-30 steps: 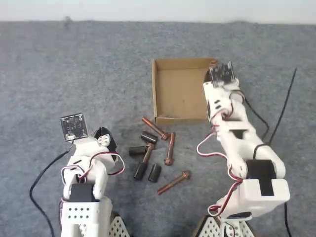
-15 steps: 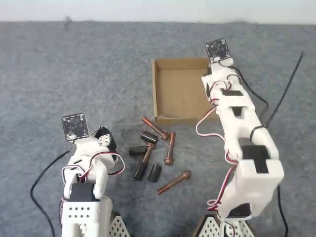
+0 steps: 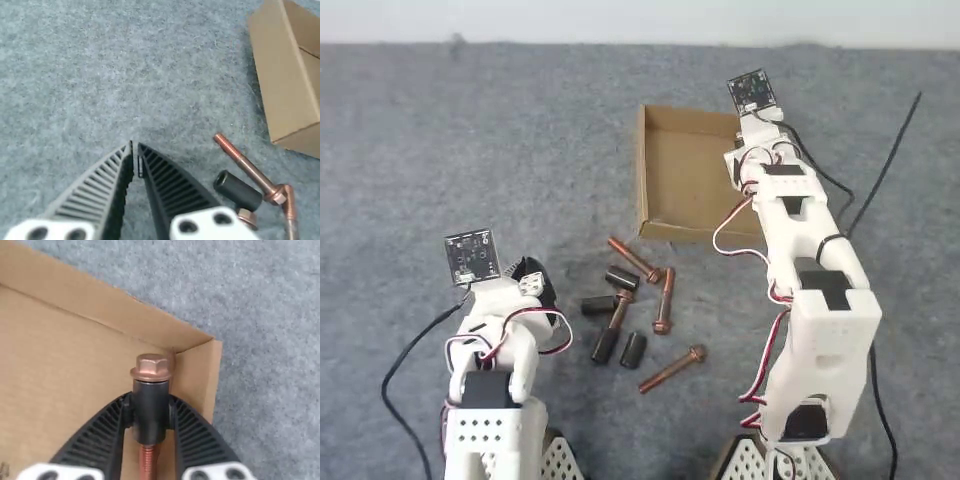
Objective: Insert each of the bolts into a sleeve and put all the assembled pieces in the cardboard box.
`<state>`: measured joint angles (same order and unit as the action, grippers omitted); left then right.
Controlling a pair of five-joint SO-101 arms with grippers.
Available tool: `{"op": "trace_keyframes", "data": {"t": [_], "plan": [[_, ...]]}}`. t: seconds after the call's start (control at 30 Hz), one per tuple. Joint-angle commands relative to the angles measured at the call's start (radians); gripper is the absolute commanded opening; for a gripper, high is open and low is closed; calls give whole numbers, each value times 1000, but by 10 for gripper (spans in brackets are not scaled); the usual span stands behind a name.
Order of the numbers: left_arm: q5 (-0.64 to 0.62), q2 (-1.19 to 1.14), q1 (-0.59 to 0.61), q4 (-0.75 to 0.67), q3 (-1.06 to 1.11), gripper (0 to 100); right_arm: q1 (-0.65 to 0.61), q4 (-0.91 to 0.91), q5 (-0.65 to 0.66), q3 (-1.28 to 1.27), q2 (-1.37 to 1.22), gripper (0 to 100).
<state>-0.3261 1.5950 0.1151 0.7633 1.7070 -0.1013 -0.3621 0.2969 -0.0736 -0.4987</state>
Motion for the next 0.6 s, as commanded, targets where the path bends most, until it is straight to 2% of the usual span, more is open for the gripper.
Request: {"op": "trace_keyframes", "data": {"t": [0.0,0.13,0.37,0.57], "plan": [[15,20,5,-32,-15,11,4,-2,8,69,27,93],[15,20,5,-32,-15,12,4,-2,8,69,27,128],[15,20,5,-32,-15,12,-1,-7,8,63,84,63],[17,20,5,-32,-15,12,-18,-199,6,63,263,7]]}}
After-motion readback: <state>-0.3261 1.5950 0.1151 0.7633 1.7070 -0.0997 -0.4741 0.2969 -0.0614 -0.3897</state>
